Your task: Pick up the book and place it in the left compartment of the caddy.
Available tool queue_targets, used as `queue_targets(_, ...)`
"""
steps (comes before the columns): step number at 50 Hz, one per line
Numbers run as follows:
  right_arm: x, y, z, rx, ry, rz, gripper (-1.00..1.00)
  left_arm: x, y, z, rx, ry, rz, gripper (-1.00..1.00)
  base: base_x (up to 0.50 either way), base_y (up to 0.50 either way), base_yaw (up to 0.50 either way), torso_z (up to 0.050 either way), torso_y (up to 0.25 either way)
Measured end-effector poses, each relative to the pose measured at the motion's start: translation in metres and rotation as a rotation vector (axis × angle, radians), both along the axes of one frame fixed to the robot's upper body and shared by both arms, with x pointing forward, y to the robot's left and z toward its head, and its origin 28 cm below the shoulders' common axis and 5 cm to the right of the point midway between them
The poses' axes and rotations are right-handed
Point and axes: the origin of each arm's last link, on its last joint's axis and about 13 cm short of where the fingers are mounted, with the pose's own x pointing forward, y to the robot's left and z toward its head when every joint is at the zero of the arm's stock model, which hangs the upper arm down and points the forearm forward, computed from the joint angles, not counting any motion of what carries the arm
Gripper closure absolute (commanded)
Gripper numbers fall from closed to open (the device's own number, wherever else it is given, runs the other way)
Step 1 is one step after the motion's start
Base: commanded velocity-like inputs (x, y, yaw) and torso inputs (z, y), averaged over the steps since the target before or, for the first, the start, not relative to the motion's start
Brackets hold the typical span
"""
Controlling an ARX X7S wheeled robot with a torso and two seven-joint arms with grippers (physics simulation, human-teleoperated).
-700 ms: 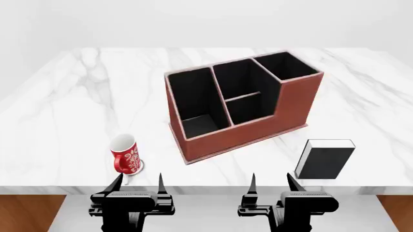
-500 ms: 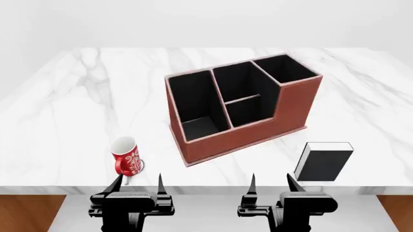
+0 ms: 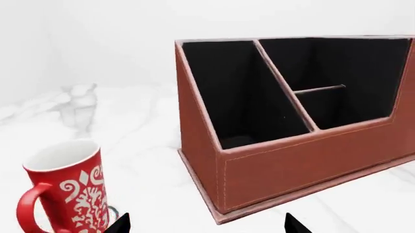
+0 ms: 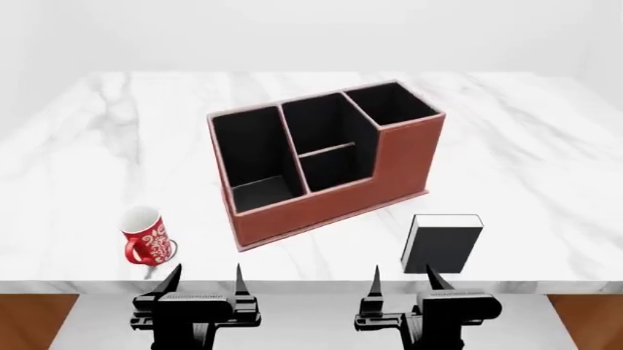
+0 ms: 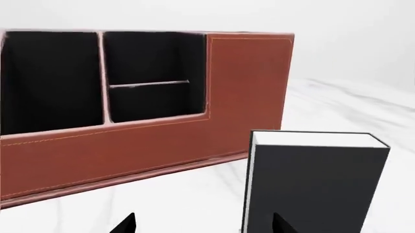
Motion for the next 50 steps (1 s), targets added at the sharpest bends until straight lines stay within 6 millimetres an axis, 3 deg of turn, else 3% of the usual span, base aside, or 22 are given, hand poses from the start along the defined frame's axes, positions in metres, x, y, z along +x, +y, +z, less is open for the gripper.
queue_targets(26,0.0,-0.001,0.0,-0.003,0.003,0.006,-1.0,0.0,0.0,-0.002,0.01,0.004,0.008,-1.0,0.0,-0.5,0.0,0.0,0.0)
queue_targets(33,0.002,-0.003,0.003,-0.006,0.01,-0.005,-1.0,0.0,0.0,-0.001,0.001,0.012,0.008,-1.0,0.0,-0.14,0.0,0.0,0.0)
queue_targets(37,0.008,-0.004,0.019,0.0,0.017,-0.003,-1.0,0.004,0.002,0.015,0.003,0.021,0.014,-1.0,0.0,0.0,0.0,0.0,0.0)
queue_targets(45,0.027,-0.009,0.074,-0.009,-0.034,-0.014,-1.0,0.019,0.012,0.073,0.017,-0.004,0.034,-1.0,0.0,0.0,0.0,0.0,0.0)
queue_targets(50,0.03,-0.01,0.095,-0.021,-0.066,-0.018,-1.0,0.021,0.016,0.093,0.031,-0.018,0.041,-1.0,0.0,0.0,0.0,0.0,0.0)
